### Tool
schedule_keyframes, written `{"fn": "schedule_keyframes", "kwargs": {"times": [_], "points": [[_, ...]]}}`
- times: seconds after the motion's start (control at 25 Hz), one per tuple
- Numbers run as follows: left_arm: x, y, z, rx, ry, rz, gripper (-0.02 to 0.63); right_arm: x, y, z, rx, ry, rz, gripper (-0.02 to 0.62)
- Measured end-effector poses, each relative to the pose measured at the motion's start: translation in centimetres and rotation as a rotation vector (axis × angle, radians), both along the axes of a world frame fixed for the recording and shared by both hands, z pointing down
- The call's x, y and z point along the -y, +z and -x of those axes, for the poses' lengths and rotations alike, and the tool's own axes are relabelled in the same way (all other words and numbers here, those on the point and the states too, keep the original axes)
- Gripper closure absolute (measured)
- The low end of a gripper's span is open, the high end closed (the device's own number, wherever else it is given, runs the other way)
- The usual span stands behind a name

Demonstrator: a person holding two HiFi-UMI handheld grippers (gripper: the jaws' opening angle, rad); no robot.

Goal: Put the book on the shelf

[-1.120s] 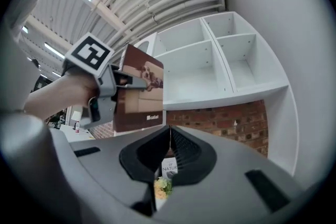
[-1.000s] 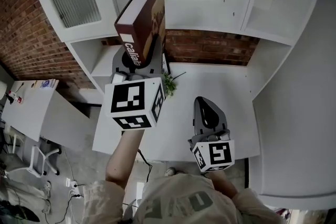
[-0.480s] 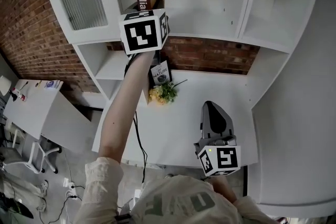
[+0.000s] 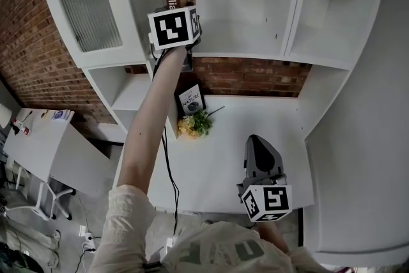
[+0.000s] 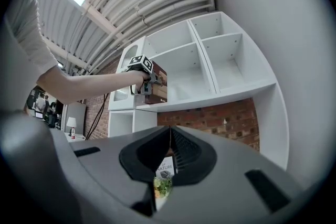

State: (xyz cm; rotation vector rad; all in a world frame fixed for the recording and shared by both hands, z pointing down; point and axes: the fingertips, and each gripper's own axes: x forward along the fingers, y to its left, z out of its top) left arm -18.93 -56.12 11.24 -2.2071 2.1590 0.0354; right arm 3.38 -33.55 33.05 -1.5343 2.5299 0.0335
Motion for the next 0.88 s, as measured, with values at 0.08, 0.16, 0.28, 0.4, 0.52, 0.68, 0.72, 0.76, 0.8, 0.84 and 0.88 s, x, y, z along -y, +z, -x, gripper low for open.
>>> {"fn": "schedule_keyframes", "kwargs": {"times": [0.08, 0.16, 0.28, 0.4, 0.52, 0.68, 0.72, 0.76, 0.8, 0.84, 0.88], "points": [[1.2, 0.0, 0.1, -0.005, -0.002, 0.0, 0.451, 0.5, 0.4, -0.1, 0.004, 0.005, 0.009, 0.578], [2.5, 0.1, 0.3, -0.012, -0.003, 0.003, 0.451, 1.1, 0.7, -0.3, 0.0, 0.012, 0.018, 0.578], [4.7, 0.1, 0.7, -0.019, -0.01, 0.006, 0.451, 1.9, 1.7, -0.6, 0.006, 0.02, 0.051, 0.578], [6.8, 0.1, 1.1, -0.028, -0.017, 0.009, 0.451, 2.4, 2.8, -1.2, 0.02, 0.038, 0.093, 0.578], [8.5, 0.2, 1.7, -0.042, -0.027, 0.015, 0.451, 2.7, 3.3, -1.5, 0.009, 0.058, 0.107, 0.578], [10.4, 0.1, 2.3, -0.051, -0.035, 0.018, 0.45, 3.3, 3.8, -1.4, -0.02, 0.074, 0.111, 0.578], [10.8, 0.1, 2.3, -0.048, -0.035, 0.016, 0.451, 3.5, 4.0, -1.4, -0.012, 0.069, 0.121, 0.578], [11.0, 0.2, 2.3, -0.043, -0.036, 0.016, 0.451, 3.6, 4.1, -1.4, -0.006, 0.065, 0.129, 0.578], [11.1, 0.2, 2.3, -0.039, -0.038, 0.016, 0.451, 3.7, 4.2, -1.5, -0.005, 0.067, 0.133, 0.578], [11.2, 0.3, 2.3, -0.037, -0.04, 0.016, 0.451, 3.8, 4.3, -1.6, -0.009, 0.071, 0.135, 0.578], [11.3, 0.3, 2.3, -0.036, -0.042, 0.015, 0.451, 3.9, 4.4, -1.8, -0.011, 0.076, 0.136, 0.578]]}}
